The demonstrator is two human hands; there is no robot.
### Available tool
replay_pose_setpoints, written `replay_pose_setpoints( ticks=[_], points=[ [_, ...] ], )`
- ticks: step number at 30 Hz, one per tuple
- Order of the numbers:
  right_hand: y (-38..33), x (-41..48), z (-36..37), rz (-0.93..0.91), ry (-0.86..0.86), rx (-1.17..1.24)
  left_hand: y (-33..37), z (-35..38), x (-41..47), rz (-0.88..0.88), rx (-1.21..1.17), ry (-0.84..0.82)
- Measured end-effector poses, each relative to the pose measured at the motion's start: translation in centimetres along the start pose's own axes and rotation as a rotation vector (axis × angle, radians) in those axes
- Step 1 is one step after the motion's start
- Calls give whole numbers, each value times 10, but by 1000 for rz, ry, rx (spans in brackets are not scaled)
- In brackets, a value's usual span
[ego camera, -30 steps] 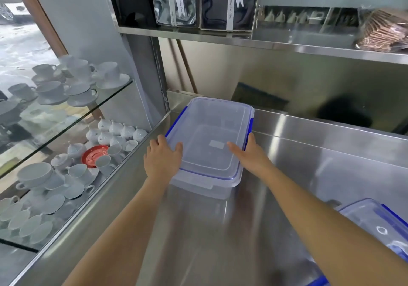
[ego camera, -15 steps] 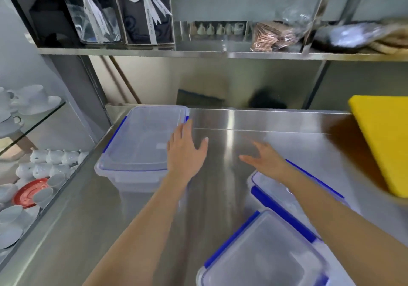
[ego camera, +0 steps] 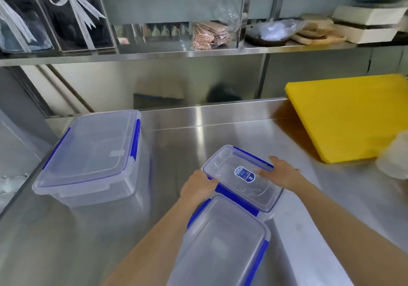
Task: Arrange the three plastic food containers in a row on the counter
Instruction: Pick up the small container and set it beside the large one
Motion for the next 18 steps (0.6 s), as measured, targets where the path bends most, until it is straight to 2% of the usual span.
replay_pose_setpoints(
  ticks=[3,10,14,16,18],
  points=[
    [1,5,5,-27,-55,168,5,7,0,49,-29,11],
    [-11,17,4,-55,38,53,6,3,5,47,-241,81],
    [-24,18,15,-116,31,70,8,10,10,145,-431,-155],
    [-31,16,21,-169,6,162,3,7,14,169,-381,-208],
    [-36,11,24,-260,-144,343,-9,4,23,148,-271,-221]
  ],
)
Point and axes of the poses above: each hand's wrist, its own x-axis towards the middle knuckle, its own z-axis out of the palm, y = z × x, the point moved 4 cm from there along x, towards the middle knuckle, and after that the axes turned 3 degrees about -y, right-handed, at the moved point
